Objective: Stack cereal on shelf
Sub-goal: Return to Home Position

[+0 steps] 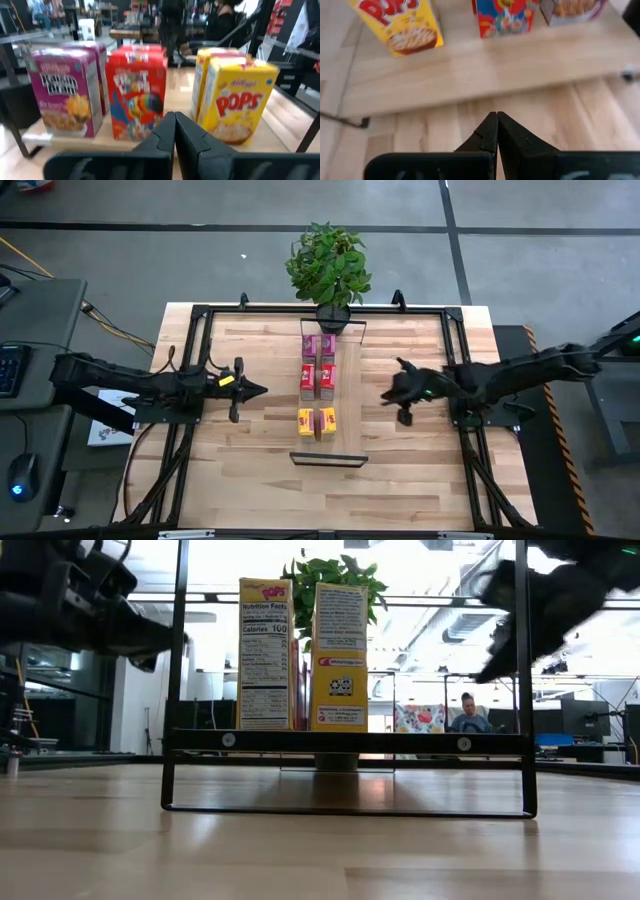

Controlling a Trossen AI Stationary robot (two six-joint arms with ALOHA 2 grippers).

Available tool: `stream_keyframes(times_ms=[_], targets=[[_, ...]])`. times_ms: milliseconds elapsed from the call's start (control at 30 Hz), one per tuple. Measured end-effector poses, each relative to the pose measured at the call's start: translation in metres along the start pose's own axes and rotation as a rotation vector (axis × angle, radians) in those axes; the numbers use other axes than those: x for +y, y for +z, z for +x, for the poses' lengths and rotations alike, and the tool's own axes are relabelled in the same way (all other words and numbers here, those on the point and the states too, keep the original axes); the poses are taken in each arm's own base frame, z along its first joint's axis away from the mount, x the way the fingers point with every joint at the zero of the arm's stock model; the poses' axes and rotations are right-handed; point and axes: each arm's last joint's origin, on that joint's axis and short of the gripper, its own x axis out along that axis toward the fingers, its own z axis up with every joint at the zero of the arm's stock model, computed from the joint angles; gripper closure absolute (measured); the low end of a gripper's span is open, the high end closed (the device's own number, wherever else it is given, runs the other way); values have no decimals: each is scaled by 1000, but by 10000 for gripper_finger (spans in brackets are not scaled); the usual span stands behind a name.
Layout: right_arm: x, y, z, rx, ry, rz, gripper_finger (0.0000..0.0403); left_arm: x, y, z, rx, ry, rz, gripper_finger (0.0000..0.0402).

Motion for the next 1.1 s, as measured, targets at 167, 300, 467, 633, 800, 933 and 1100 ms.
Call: stream_keyframes(times_ms=[167,300,467,633,800,933,1100], targets=[[-2,-46,-25,-140,30,109,403,0,9,-5,-82,9,35,401],[-6,-59,-42,-317,89,122,403,1,12,-7,-115,38,61,401],[-12,-60,-66,-513,121,56,403,2,12,-7,-108,70,55,401],[-18,-65,-82,-648,134,22,403,2,11,-7,-105,70,68,401],[-18,-75,-70,-712,155,21,403,2,11,-7,-104,70,68,401],[-14,-83,-54,-750,224,-27,403,2,11,-7,-95,72,69,401],[-13,-90,-44,-717,231,-75,403,2,9,-7,-80,71,70,401]])
